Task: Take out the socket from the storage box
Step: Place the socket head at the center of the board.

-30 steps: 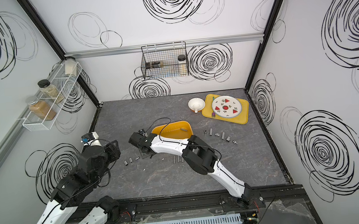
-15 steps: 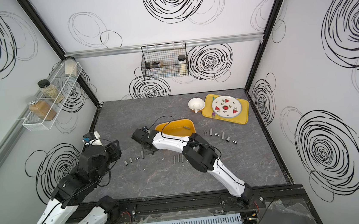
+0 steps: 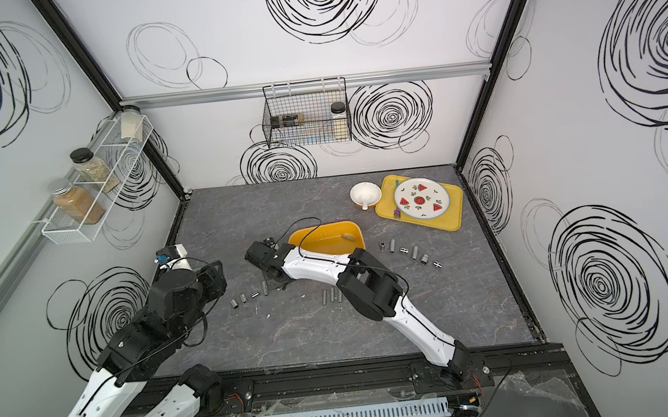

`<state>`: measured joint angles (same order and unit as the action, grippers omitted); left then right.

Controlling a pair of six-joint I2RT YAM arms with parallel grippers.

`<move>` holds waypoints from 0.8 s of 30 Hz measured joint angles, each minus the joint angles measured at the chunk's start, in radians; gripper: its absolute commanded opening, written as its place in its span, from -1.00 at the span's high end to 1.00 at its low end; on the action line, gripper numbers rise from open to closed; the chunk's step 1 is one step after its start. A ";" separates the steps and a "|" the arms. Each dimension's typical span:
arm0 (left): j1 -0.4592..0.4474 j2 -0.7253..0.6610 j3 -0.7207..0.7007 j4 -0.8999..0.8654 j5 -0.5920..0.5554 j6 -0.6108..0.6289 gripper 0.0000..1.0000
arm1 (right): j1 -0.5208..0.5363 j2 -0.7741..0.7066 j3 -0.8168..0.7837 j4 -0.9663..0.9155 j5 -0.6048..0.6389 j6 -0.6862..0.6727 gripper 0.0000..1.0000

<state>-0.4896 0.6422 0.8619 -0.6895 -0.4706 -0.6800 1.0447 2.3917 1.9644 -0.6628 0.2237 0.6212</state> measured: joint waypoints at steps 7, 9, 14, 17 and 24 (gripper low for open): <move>0.000 0.000 0.000 0.003 0.002 0.000 -0.02 | 0.000 0.000 0.001 0.000 -0.013 -0.001 0.32; 0.000 0.000 0.000 0.003 0.002 0.000 -0.02 | 0.000 0.000 0.001 0.000 -0.015 -0.002 0.31; 0.000 0.006 0.000 0.003 0.003 0.000 -0.02 | 0.000 -0.004 0.003 -0.001 -0.026 -0.006 0.31; 0.000 0.010 0.000 0.003 0.003 0.000 -0.02 | 0.000 -0.018 0.003 -0.003 -0.030 -0.012 0.31; 0.000 0.033 0.000 0.007 0.019 0.006 -0.03 | -0.004 -0.151 -0.018 -0.003 0.009 -0.046 0.30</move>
<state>-0.4896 0.6750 0.8616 -0.6827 -0.4515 -0.6743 1.0409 2.2410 1.9469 -0.6659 0.2329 0.5751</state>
